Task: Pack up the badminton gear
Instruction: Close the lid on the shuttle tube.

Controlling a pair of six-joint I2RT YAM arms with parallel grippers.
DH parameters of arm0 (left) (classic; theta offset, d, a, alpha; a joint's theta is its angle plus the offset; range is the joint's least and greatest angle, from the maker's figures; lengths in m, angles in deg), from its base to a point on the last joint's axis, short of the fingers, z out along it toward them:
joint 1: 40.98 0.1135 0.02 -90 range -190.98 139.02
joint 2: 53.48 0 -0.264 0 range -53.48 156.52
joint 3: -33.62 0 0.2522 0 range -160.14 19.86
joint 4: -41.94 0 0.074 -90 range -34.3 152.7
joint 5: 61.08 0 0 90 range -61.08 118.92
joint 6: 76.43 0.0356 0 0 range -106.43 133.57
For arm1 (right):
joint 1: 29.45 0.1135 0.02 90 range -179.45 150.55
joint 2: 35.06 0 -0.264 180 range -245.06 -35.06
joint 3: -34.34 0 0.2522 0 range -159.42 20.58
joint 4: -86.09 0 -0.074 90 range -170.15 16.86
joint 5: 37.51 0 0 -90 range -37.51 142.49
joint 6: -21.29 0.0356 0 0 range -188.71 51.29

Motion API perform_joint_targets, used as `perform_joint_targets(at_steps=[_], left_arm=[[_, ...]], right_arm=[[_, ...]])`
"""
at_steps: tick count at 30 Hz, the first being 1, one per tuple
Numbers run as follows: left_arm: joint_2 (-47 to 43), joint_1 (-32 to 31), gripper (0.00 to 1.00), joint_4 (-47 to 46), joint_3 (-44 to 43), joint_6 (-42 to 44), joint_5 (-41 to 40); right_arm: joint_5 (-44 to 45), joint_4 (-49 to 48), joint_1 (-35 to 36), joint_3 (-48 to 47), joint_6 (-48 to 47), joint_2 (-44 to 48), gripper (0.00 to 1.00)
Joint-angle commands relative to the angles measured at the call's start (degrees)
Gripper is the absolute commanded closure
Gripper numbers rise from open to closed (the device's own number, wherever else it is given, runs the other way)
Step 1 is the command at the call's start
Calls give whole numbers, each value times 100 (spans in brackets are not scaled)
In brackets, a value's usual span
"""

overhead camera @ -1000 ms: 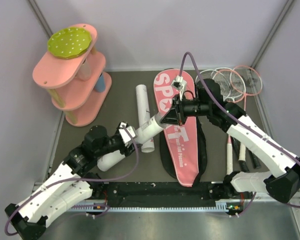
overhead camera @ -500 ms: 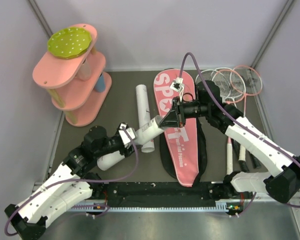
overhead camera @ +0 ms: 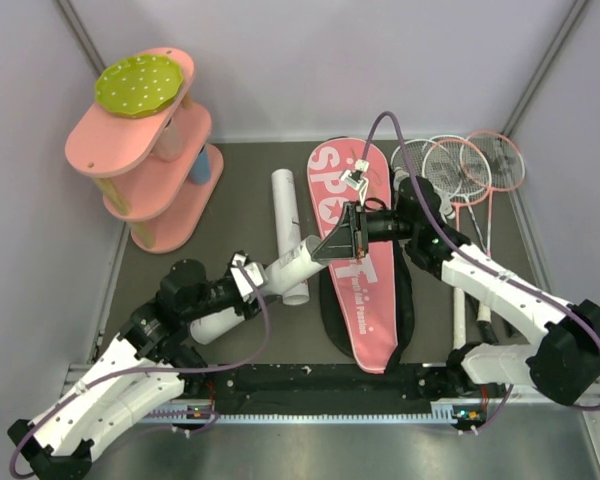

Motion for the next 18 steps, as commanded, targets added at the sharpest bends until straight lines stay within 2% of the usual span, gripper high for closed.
perform_joint_targets(at_steps=[1,3,6,9,10,13,18], left_arm=[[-320,-29,100,-1106,72,29,475],[-504,-29,100,-1246,134,29,572],[-654,-20,100,-1317,187,47,651],[-742,-29,100,-1344,222,55,730],[-743,-20,100,-1344,222,56,739],[-716,-29,100,-1317,213,82,766],[-760,-29,100,-1326,204,64,775]], right_arm=[[-510,-2367,97,628,1771,-260,100],[-537,-3611,106,823,2647,-462,100],[-563,-4592,167,1052,3389,-813,100],[-589,-4106,308,965,3060,-981,100],[-598,-3459,404,834,2849,-981,100],[-519,-2322,493,622,2057,-981,100],[-475,-2511,589,683,2143,-1148,100]])
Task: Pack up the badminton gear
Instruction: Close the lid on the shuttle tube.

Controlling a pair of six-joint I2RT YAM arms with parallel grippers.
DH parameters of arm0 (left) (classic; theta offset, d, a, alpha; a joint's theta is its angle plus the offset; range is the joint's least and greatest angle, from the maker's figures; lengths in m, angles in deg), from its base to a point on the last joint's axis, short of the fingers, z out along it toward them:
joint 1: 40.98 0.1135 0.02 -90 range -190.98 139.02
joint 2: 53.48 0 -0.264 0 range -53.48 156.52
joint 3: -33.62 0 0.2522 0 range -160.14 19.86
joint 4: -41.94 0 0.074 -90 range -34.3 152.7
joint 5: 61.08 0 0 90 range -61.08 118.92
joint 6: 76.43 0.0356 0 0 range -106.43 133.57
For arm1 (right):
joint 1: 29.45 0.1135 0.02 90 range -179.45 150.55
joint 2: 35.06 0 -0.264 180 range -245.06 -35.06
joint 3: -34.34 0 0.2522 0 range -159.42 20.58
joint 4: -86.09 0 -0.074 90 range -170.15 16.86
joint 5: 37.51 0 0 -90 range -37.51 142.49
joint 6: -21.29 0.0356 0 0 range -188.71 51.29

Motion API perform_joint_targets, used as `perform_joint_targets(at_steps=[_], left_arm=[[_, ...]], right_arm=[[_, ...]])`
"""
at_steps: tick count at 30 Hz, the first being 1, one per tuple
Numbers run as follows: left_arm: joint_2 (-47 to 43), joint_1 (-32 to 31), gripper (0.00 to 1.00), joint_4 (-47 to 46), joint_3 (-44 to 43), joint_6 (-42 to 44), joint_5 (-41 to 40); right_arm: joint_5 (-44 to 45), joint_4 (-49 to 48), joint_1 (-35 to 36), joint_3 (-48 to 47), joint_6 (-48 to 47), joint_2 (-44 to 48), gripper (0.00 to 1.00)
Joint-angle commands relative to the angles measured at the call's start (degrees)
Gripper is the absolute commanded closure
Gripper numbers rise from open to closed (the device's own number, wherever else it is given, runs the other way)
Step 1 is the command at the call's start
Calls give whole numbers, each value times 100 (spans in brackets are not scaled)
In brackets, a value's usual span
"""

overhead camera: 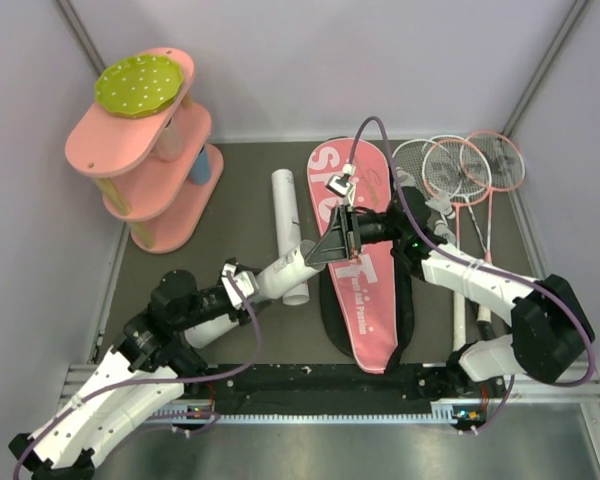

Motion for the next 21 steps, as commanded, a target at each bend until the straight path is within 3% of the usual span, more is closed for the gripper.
perform_joint_targets(at_steps=[1,2,3,6,10,14,18,21], left_arm=[[-70,-94,100,-1407,-117,56,694],[-78,-86,100,-1398,-108,47,720],[-70,-94,100,-1407,-108,47,720],[-70,-94,100,-1416,-108,21,773],[-157,-86,100,-1530,-29,-6,825],[-88,-94,100,-1504,-29,-6,606],[88,-94,100,-1346,-125,-50,465],[159,-86,100,-1345,-99,-76,439]], right_arm=[[178,429,500,34,-239,-405,100],[178,1,526,69,31,-440,99],[152,-247,518,95,190,-484,90],[152,-1048,526,104,736,-625,77],[117,-1769,526,131,1229,-862,68],[82,-1683,307,166,1090,-661,59],[213,-761,-386,201,448,111,40],[213,-418,-642,140,123,358,36]])
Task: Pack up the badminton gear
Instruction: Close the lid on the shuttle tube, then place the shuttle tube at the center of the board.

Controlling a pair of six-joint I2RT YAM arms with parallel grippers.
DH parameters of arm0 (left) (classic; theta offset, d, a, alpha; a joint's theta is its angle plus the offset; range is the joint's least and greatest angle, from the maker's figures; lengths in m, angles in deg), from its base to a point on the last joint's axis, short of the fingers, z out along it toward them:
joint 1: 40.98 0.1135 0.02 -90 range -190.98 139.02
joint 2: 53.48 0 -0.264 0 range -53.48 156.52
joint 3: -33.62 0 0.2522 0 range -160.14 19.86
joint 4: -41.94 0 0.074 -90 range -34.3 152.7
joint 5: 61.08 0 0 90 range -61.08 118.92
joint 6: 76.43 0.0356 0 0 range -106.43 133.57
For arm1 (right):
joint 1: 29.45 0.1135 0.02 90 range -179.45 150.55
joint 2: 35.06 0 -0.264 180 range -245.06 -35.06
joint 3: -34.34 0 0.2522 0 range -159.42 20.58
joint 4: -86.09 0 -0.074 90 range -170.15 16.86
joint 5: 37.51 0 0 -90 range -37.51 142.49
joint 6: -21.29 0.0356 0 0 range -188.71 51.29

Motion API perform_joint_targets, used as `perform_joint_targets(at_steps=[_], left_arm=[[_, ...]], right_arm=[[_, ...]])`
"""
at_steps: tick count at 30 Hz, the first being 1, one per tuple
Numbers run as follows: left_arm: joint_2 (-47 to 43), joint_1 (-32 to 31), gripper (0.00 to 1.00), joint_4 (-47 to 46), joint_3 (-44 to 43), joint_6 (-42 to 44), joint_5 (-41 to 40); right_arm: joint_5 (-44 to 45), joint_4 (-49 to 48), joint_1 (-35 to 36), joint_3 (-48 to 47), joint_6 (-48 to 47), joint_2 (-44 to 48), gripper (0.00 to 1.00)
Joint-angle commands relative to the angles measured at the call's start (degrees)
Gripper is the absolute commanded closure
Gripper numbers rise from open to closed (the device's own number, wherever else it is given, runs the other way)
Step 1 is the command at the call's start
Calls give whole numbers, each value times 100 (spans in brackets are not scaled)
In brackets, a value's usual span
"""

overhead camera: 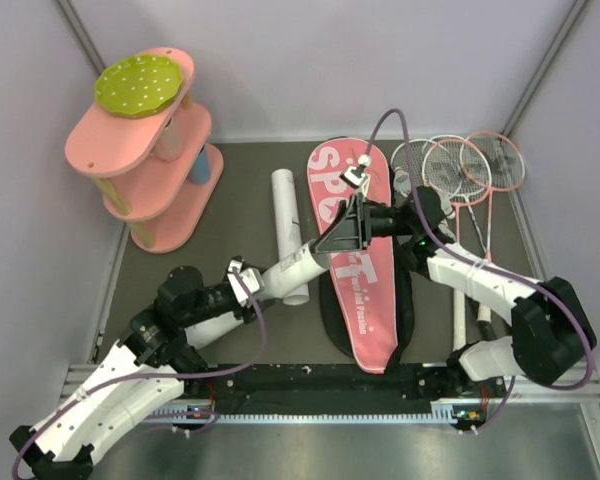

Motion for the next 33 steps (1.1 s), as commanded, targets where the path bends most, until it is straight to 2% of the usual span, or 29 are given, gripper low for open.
perform_joint_targets(at_steps=[1,3,6,8,15,17,20,21,23,24,25,26,28,33], left_arm=[[17,-75,100,-1232,-149,-41,406],[-1,-83,100,-1188,-202,-181,283],[-88,-83,100,-1354,-98,-243,239],[-97,-75,100,-1451,-44,-226,309],[-62,-83,100,-1785,9,-357,125],[25,-83,100,-1707,-96,-358,-173],[490,-75,100,-1040,-394,-349,-1550],[814,-75,100,-743,-448,-410,-2581],[1193,-5,100,-399,-623,-603,-3247],[1456,22,100,-292,-650,-699,-3451],[1537,153,100,-204,-651,-822,-3592],[1607,241,100,-203,-590,-850,-3593],[1949,591,100,-90,-589,-859,-3646],[3475,1715,100,429,-1168,-622,-3866]], right_arm=[[248,996,-289,-53,-1000,407,35],[284,860,-201,95,-1012,373,34],[327,53,45,446,-697,144,34],[363,-841,116,597,-205,-84,34],[389,-2602,301,773,762,-893,34],[328,-2963,117,799,1167,-903,34],[284,-2772,-673,904,1431,-570,32],[292,-1944,-1154,923,1353,-185,30],[380,-521,-1500,827,425,230,27],[467,262,-1710,713,-58,667,25],[573,2280,-1756,538,-1281,828,23],[1052,3353,-1765,40,-1980,995,21],[1887,5330,-1748,-385,-3403,1294,19],[2288,5815,-1712,-352,-4069,1629,18]])
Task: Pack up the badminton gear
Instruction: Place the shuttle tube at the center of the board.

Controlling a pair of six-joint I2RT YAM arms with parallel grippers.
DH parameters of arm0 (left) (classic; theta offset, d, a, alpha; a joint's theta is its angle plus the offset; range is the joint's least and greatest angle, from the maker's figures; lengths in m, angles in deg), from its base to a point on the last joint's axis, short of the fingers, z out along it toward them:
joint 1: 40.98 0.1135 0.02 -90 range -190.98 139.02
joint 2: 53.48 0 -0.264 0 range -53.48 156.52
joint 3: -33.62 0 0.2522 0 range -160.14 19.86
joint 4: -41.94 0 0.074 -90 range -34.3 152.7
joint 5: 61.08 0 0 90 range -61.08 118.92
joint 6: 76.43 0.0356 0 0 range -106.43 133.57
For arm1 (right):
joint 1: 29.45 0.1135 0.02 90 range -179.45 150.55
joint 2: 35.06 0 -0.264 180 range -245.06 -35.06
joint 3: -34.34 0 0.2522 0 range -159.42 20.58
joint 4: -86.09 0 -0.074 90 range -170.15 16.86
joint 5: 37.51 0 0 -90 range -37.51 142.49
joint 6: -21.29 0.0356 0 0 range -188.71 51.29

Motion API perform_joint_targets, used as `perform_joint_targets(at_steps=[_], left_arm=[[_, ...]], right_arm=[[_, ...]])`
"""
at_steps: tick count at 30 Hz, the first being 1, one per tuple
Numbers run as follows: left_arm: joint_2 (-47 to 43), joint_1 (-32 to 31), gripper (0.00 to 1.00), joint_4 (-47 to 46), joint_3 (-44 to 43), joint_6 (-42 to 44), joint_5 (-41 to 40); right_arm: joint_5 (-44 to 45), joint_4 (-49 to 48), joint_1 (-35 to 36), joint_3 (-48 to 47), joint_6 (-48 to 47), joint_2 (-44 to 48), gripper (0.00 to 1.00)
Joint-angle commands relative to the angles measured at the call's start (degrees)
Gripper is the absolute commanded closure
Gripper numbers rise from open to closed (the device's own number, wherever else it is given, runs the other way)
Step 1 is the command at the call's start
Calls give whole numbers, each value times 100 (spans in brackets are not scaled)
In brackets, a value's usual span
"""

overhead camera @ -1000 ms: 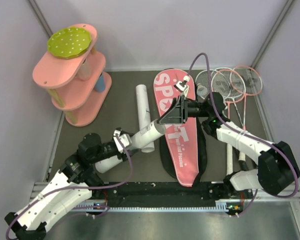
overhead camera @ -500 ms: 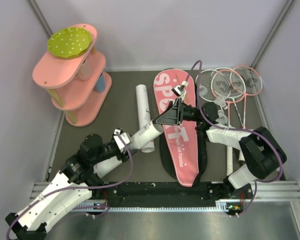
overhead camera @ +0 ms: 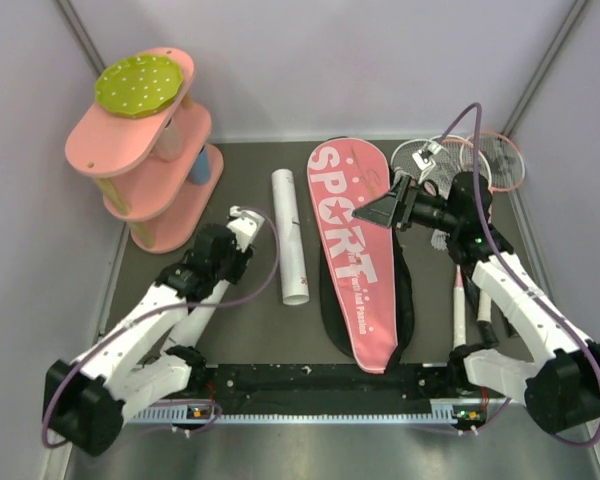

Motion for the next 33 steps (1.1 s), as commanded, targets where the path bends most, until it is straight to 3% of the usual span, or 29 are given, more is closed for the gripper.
perform_joint_targets(at_steps=[1,5,9,15,20,22,24,25,29,33], left_arm=[[1214,880,100,276,-747,165,-590],[2173,1277,98,225,-1327,227,-379],[3245,1435,82,434,-1775,35,-484],[3695,1567,61,277,-1715,-141,-676],[3608,1594,29,285,-1908,-431,-1090],[3520,1594,20,320,-1969,-563,-1178],[3406,1594,20,425,-2031,-694,-1196],[3353,1594,1,443,-2040,-739,-1257],[2933,1594,1,488,-2058,-941,-1126],[2290,1585,5,435,-2031,-1038,-538]], right_arm=[[670,1877,119,-76,-1578,195,19],[1670,2815,172,-138,-2070,160,20],[2304,3178,418,-243,-2466,-50,19],[3140,2881,1384,-647,-2362,-1174,19],[3219,2422,1675,-1603,-2037,-2545,19],[3350,2388,1824,-2243,-2010,-3257,19],[3535,2492,1921,-2649,-2001,-3679,19],[3658,2684,1982,-3026,-2018,-4020,19],[3589,2879,2176,-3495,-2001,-4480,19],[3615,2906,2536,-3189,-2115,-4358,18]])
